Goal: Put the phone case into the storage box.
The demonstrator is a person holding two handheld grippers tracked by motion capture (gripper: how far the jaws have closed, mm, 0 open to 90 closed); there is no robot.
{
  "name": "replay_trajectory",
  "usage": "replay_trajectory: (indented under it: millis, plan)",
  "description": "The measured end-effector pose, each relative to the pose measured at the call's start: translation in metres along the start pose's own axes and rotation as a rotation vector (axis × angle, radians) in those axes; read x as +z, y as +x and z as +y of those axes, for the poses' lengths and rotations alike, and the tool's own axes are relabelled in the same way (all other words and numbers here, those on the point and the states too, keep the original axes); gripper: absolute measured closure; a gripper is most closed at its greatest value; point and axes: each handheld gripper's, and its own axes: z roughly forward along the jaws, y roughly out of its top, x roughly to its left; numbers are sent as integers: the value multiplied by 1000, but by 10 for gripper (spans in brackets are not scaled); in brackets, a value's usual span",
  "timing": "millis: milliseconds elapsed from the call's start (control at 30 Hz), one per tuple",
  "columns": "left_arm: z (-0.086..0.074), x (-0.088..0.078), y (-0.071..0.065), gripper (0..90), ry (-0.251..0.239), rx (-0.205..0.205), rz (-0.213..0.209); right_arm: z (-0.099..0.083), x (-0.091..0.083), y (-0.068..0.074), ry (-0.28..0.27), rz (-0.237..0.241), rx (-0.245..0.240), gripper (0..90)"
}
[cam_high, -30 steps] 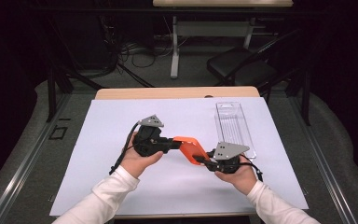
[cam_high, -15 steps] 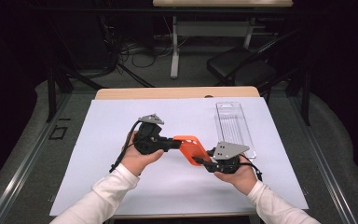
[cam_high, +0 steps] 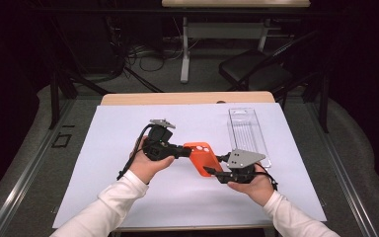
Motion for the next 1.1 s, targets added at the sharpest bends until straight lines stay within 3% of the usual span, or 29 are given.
replay_trajectory:
  millis: [433,567,800,1100]
  plan:
    - [10,6,7,839,89,-50,59,6,-6,-6,2,-44,-6,523]
    - [13,5,9,839,120,-58,80,8,-7,-9,17,-57,5,464]
    - [19,6,11,839,172,-90,106,8,-9,-14,30,-62,17,466]
    - [26,8,16,839,202,-126,134,15,-10,-14,26,-64,19,474]
